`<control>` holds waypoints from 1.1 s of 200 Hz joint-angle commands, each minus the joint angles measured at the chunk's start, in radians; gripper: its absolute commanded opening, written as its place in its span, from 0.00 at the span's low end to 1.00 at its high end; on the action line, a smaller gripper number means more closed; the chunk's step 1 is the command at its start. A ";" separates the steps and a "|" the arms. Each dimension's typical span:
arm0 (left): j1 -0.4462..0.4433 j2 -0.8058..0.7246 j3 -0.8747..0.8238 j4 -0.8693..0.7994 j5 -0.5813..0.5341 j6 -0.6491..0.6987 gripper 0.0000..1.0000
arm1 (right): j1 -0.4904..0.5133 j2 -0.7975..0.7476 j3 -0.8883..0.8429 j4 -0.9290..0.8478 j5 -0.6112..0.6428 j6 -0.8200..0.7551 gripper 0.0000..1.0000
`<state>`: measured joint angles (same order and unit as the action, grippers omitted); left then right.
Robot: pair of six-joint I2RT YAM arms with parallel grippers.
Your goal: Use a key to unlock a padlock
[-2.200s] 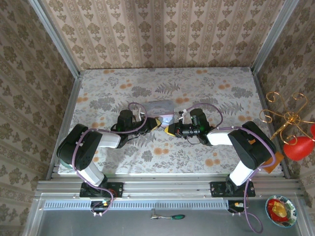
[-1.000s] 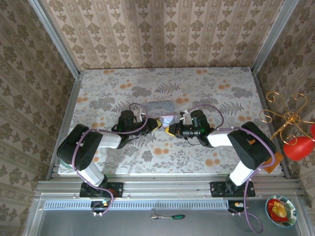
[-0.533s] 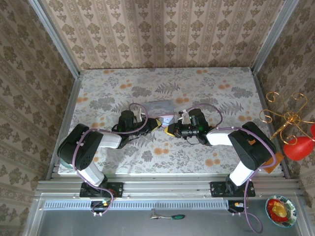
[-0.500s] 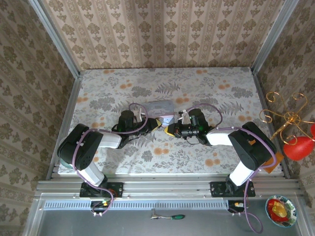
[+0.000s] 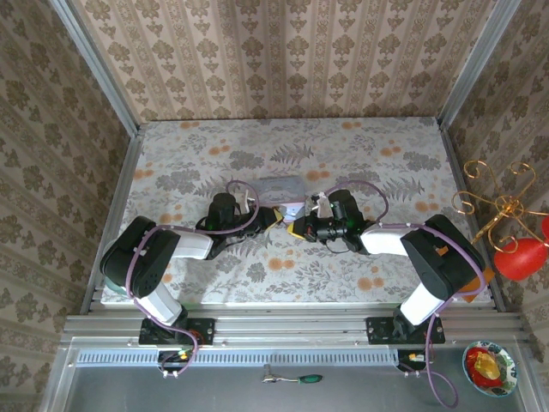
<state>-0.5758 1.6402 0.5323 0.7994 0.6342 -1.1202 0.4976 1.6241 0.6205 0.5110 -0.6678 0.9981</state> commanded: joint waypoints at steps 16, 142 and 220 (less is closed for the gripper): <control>-0.053 -0.034 0.015 0.012 0.113 0.014 0.05 | -0.014 0.005 0.063 0.063 0.032 -0.015 0.00; -0.077 -0.022 0.056 -0.061 0.099 0.046 0.11 | 0.032 -0.036 0.126 -0.037 0.013 -0.092 0.00; -0.032 -0.039 0.032 -0.086 0.035 0.050 0.25 | 0.065 -0.036 0.033 0.008 0.037 -0.076 0.00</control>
<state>-0.5934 1.6321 0.5701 0.7170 0.5907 -1.0916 0.5426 1.6222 0.6632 0.4175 -0.6540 0.9413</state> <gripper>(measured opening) 0.233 0.068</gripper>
